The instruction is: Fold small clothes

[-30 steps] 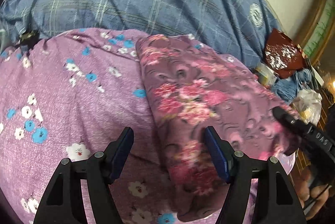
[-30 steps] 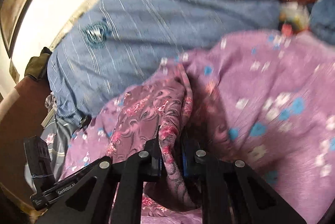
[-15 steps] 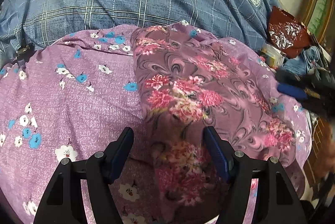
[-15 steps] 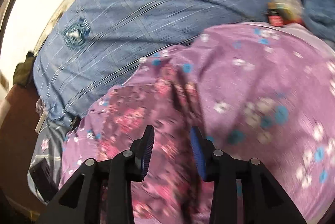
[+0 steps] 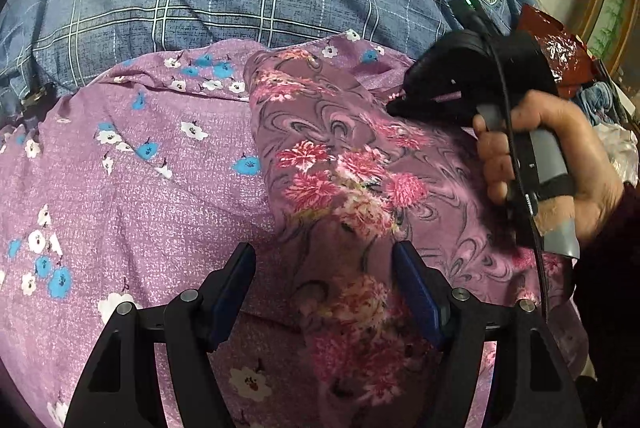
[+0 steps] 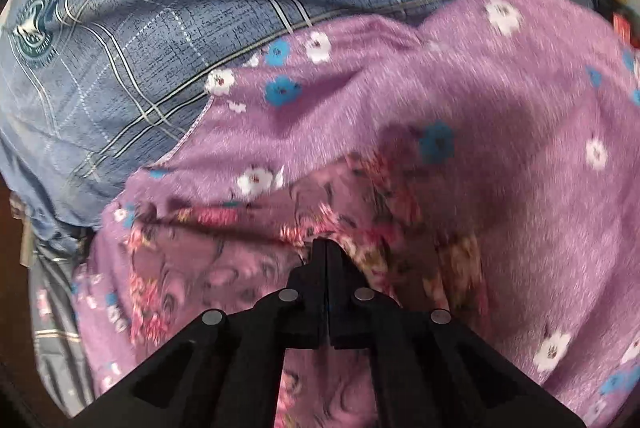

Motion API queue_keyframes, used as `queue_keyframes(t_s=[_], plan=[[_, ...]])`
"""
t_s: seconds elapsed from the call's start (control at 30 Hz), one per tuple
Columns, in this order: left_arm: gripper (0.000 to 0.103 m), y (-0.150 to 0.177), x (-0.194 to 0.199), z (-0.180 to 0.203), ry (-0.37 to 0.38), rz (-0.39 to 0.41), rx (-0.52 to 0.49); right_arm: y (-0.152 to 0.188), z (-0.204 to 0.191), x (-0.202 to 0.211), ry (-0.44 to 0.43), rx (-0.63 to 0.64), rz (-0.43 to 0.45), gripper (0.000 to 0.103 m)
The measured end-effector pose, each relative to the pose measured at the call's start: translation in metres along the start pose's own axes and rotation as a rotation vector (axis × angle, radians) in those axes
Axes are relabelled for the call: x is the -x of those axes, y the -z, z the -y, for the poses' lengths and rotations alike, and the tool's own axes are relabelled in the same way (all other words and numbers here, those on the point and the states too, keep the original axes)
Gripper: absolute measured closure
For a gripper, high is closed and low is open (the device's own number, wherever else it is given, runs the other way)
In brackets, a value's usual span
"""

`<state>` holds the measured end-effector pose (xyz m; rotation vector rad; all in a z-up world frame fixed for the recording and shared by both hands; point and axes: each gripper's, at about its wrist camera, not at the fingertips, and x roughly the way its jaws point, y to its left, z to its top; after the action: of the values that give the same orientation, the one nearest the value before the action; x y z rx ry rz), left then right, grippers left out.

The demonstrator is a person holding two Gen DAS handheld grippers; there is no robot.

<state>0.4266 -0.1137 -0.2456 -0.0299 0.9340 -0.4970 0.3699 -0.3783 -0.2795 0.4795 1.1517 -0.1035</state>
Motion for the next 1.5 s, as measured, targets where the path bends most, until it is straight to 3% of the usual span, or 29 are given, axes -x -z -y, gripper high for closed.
queue_keyframes(t_s=[0.1,0.17,0.33,0.43,0.47,0.6,0.67,0.8,1.0,1.2,1.27,1.4,1.5], plan=[[0.031,-0.001,0.005,-0.001,-0.009,0.01,0.005,0.015,-0.015,0.023,0.051,0.098,0.082,0.095],[0.033,0.0,0.013,0.001,-0.026,0.036,0.003,0.034,-0.018,0.051,0.037,0.145,0.147,0.086],[0.033,0.004,0.029,0.006,-0.104,0.096,-0.04,0.092,-0.017,0.105,0.004,0.23,0.208,0.086],[0.03,0.01,0.029,0.007,-0.116,0.068,-0.024,0.125,-0.009,0.121,-0.007,0.249,0.198,0.086],[0.025,0.012,0.026,0.007,-0.113,0.048,-0.015,0.133,-0.006,0.121,0.0,0.247,0.188,0.086],[0.025,0.023,0.01,0.015,-0.119,-0.039,-0.043,0.163,0.017,0.102,0.045,0.173,0.132,0.089],[0.025,0.023,0.009,0.018,-0.136,-0.028,-0.083,0.178,0.027,0.093,0.022,0.178,0.18,0.089],[0.025,0.026,0.012,0.022,-0.154,-0.015,-0.111,0.183,0.018,0.094,0.07,0.233,0.211,0.089],[0.025,0.027,0.027,0.023,-0.156,0.006,-0.096,0.182,0.023,0.108,0.03,0.157,0.212,0.089],[0.025,0.027,0.05,0.028,-0.149,0.099,-0.109,0.192,0.024,0.141,0.033,0.161,0.275,0.085],[0.025,0.03,0.045,0.033,-0.152,0.078,-0.128,0.195,0.024,0.137,0.041,0.174,0.242,0.083],[0.024,0.037,0.008,0.042,-0.202,-0.063,-0.179,0.2,0.031,0.104,0.08,0.183,0.133,0.085],[0.021,0.034,0.008,0.041,-0.19,-0.046,-0.159,0.196,0.027,0.106,0.087,0.205,0.131,0.085]])
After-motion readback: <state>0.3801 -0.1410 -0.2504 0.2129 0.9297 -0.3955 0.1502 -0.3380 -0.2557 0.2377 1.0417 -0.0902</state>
